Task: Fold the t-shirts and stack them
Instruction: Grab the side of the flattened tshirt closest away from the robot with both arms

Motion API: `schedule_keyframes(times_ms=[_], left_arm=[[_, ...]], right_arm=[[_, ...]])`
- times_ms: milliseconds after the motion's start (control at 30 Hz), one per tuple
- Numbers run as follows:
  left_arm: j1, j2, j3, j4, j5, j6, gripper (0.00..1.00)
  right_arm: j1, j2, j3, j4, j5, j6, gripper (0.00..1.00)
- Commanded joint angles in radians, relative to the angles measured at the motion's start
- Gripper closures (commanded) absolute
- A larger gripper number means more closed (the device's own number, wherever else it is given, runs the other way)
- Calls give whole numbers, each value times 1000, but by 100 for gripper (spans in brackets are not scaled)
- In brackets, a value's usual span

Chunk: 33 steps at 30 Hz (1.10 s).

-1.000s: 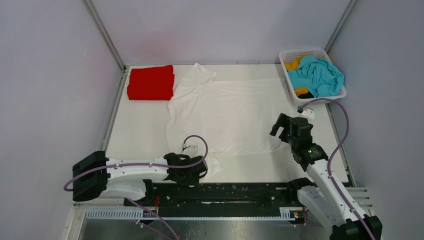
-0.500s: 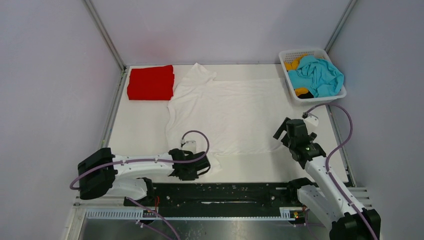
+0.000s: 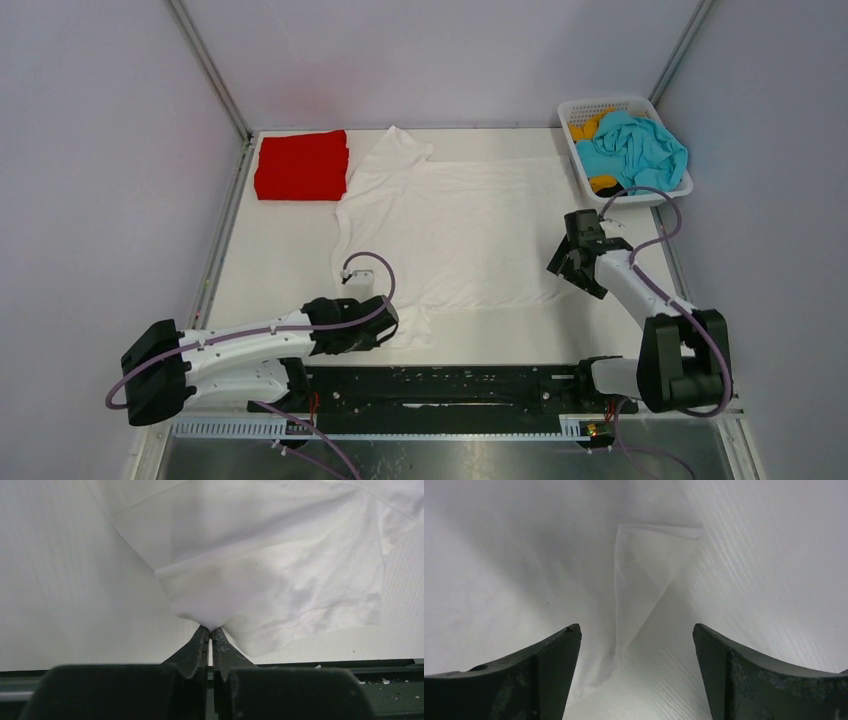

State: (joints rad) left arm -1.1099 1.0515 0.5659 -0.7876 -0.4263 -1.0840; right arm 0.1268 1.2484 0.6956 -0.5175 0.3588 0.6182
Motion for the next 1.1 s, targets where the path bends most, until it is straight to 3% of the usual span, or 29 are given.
schedule_keyframes(times_ms=[0, 100, 300, 433, 767, 933, 1067], left_arm=[[8, -33, -22, 41, -24, 33, 100], [11, -40, -30, 52, -27, 29, 100], [15, -47, -35, 70, -27, 29, 100], [26, -59, -37, 71, -29, 37, 100], [59, -88, -32, 130, 38, 79, 100], [150, -105, -13, 204, 120, 147, 100], [258, -114, 28, 264, 189, 200, 100]], right_arm=[[-20, 119, 96, -35, -25, -17, 10], [-35, 188, 127, -42, -33, -20, 15], [-62, 250, 126, -43, -27, -8, 42], [-91, 264, 116, -37, -25, 2, 49], [-103, 223, 93, -12, -60, -12, 78], [-104, 195, 93, -9, -100, -28, 99], [-103, 171, 103, -11, -117, -35, 100]])
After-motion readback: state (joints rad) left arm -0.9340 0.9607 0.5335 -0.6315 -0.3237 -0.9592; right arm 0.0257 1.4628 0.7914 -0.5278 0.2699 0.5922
